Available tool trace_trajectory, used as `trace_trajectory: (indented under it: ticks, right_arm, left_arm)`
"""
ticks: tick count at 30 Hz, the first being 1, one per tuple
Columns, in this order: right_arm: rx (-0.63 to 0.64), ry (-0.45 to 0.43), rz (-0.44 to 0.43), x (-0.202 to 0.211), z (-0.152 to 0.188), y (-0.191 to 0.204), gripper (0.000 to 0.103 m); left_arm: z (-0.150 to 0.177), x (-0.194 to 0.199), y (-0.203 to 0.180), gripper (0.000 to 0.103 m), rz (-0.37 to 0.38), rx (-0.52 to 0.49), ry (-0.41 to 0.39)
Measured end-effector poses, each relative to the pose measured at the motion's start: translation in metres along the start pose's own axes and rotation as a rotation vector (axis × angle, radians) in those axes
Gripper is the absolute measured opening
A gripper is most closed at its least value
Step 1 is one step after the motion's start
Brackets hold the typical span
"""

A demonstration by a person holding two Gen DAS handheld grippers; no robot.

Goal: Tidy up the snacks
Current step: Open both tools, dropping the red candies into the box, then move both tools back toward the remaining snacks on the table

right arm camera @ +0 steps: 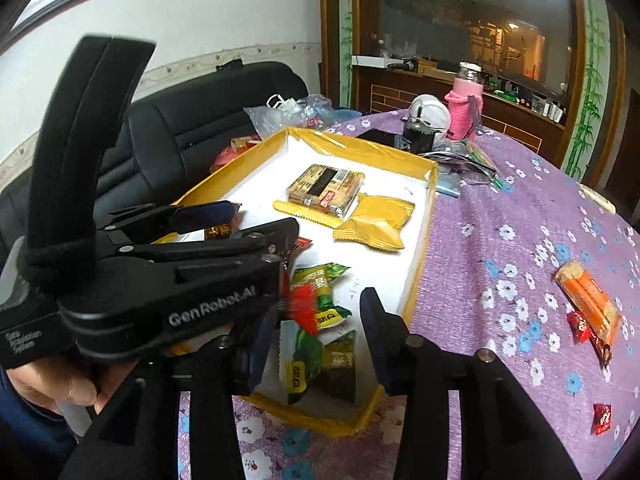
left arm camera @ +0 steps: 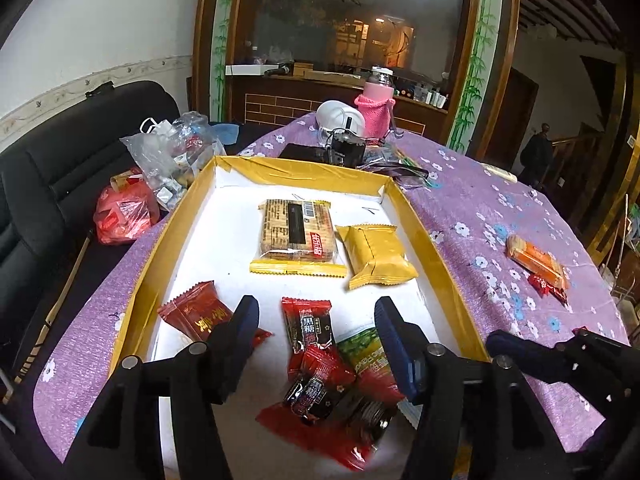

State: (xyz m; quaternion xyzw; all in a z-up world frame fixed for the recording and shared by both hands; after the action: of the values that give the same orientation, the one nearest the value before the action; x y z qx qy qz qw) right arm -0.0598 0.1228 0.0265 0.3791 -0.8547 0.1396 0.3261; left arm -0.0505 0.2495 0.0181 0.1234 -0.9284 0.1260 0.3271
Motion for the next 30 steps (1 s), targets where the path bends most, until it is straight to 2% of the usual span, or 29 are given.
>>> trace_trajectory:
  ticks: [9, 18, 22, 26, 30]
  right_arm:
    - [-0.102, -0.045, -0.021, 0.028, -0.001, -0.033, 0.043]
    - [-0.263, -0.076, 0.000, 0.053, 0.016, -0.102, 0.048]
    - [-0.369, -0.087, 0.049, 0.065, 0.028, -0.151, 0.048]
    - [-0.498, -0.089, 0.135, 0.077, 0.045, -0.207, 0.048]
    - [-0.655, -0.029, 0.209, 0.088, 0.072, -0.258, 0.048]
  left_arm:
    - [-0.004, 0.005, -0.015, 0.064, 0.000, -0.023, -0.002]
    - [-0.008, 0.014, -0.047, 0.064, 0.014, -0.089, -0.009]
    - [-0.010, 0.014, -0.068, 0.064, 0.035, -0.122, -0.004]
    - [-0.009, 0.013, -0.095, 0.064, 0.064, -0.172, 0.007]
    - [-0.007, 0.011, -0.131, 0.064, 0.130, -0.218, 0.040]
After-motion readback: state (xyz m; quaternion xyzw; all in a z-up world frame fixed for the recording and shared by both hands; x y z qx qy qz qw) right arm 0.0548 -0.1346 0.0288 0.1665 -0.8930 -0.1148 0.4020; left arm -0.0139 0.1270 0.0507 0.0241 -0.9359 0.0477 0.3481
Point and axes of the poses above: each gripper's, at about its wrist camera, not at the fingertips, and x roughly against the way its jaws point, y to its left, z to its underside, the point moved 5 cm from there along -x, roughly the way its jaws point, and after that the axes turned 1 degree about z, right-handed, at the moved point
